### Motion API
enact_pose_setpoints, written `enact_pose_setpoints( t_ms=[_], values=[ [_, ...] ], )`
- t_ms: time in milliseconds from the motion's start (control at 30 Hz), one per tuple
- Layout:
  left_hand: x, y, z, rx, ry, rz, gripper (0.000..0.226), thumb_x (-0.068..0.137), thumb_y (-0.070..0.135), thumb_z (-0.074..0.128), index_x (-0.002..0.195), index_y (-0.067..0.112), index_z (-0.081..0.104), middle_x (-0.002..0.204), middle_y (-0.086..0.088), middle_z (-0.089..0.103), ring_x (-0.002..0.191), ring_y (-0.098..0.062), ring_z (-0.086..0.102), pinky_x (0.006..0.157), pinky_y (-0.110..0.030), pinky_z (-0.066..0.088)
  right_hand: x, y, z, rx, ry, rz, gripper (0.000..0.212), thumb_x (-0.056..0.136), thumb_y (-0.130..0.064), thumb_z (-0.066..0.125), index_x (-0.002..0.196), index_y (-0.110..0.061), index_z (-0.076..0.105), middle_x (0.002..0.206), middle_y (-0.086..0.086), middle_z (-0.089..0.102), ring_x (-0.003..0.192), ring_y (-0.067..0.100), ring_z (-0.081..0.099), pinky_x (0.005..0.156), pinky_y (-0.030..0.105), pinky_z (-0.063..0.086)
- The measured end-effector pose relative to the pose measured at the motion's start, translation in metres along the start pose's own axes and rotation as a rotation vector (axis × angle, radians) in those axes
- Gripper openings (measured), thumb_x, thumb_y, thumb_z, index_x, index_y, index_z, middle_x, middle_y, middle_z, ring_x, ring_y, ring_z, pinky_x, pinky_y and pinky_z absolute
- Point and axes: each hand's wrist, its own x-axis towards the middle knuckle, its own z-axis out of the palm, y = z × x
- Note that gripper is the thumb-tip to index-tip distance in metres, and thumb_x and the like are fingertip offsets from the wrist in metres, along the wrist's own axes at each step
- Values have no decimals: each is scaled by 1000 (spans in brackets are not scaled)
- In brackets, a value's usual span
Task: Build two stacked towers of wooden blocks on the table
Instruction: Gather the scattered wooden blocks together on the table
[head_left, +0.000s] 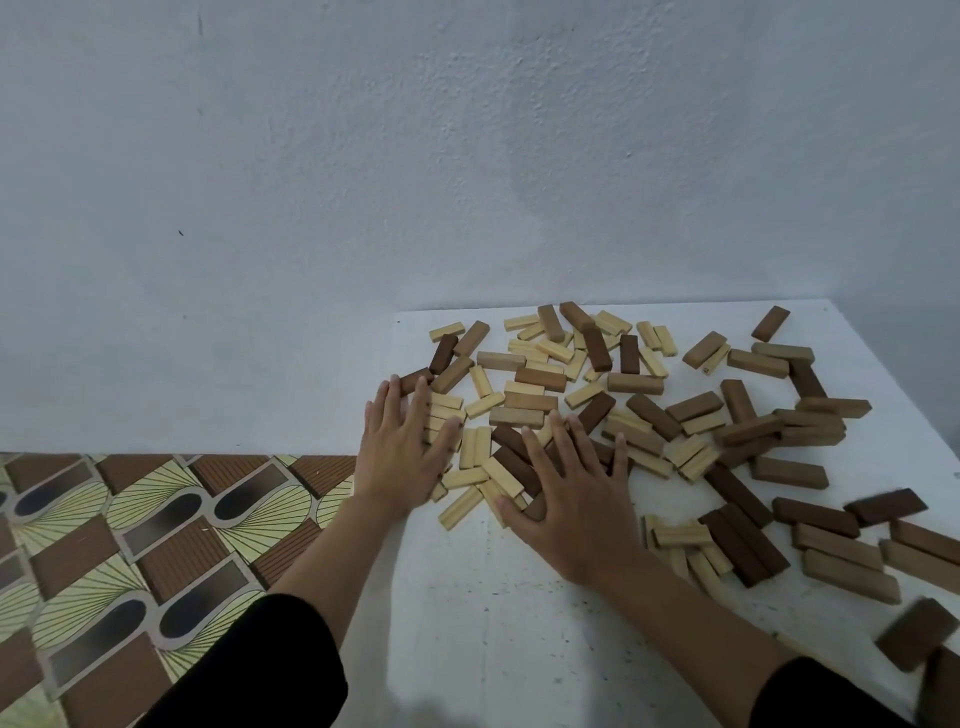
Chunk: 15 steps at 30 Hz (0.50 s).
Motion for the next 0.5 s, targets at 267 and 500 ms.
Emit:
enact_pose_setpoints(
  t_ms=[267, 500],
  values=[
    [0, 26, 1, -157, 115, -50, 66, 98, 63, 25, 155, 29, 28, 153, -11, 23, 145, -33, 21, 119, -50, 30, 10, -1, 2, -5, 5, 25, 82, 87, -85, 28, 151, -34, 42, 164, 7, 29, 153, 30, 20, 116, 70, 9],
    [19, 26, 4, -195, 156, -55, 53, 101, 52, 35, 147, 26, 38, 145, -8, 29, 136, -28, 28, 114, -45, 35, 23, -1, 4, -22, 30, 43, 77, 87, -83, 29, 145, -37, 49, 157, 11, 40, 150, 32, 27, 115, 71, 8]
  ],
)
